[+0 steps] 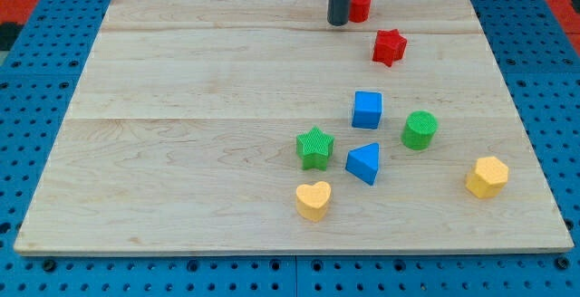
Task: Push your arm towards the top center
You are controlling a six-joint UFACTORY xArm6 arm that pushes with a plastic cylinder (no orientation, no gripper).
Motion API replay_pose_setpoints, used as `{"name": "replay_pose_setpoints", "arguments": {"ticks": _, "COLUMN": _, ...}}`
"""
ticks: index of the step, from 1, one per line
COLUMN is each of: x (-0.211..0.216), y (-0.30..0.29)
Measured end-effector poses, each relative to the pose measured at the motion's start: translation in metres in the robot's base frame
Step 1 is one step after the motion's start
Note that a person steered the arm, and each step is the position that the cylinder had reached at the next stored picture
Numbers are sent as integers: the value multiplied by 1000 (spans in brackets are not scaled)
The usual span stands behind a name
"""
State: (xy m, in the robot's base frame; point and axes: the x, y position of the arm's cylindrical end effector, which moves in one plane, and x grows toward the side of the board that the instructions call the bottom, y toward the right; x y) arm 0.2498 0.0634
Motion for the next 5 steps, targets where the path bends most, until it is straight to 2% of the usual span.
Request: {"name": "replay_pose_setpoints", "arguments": {"ticks": 5, "x": -7, "y": -44}}
